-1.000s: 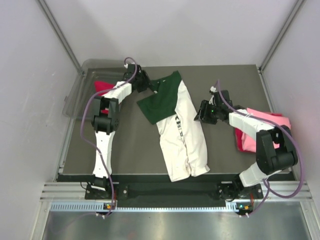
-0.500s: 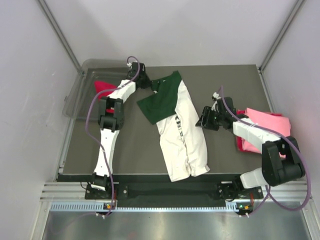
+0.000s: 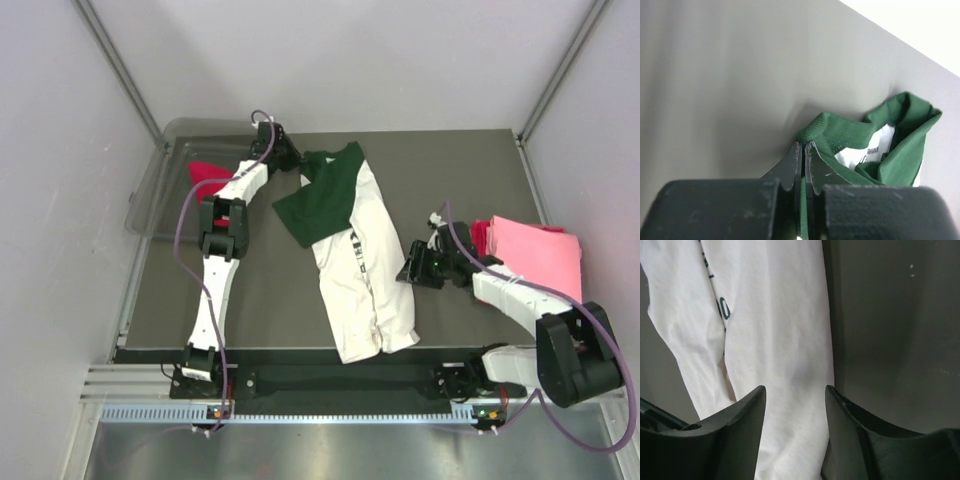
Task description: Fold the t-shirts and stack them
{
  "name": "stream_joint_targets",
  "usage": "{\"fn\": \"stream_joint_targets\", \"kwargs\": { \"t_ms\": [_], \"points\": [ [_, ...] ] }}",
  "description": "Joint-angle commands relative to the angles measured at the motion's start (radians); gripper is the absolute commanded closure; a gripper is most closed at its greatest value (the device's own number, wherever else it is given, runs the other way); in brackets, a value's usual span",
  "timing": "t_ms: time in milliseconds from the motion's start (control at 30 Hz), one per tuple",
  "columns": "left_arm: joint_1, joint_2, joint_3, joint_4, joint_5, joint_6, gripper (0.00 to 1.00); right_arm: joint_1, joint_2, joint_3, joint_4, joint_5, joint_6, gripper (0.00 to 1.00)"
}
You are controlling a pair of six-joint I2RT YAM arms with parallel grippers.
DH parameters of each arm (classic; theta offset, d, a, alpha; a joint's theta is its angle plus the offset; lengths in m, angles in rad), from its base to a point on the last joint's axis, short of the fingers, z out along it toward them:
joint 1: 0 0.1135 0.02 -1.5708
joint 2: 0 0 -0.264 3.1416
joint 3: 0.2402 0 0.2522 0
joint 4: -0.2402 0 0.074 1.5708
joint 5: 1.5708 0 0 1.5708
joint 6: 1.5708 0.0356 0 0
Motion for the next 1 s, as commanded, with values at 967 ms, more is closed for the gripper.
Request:
{"fn": "stream_joint_targets", "kwargs": {
  "t_ms": [967],
  "points": [
    [0.071,0.087,0.055,0.431,0.001,-0.162,1.00,0.173,-0.056,-0.164,-0.026,0.144,0.097,0.52]
  ]
}}
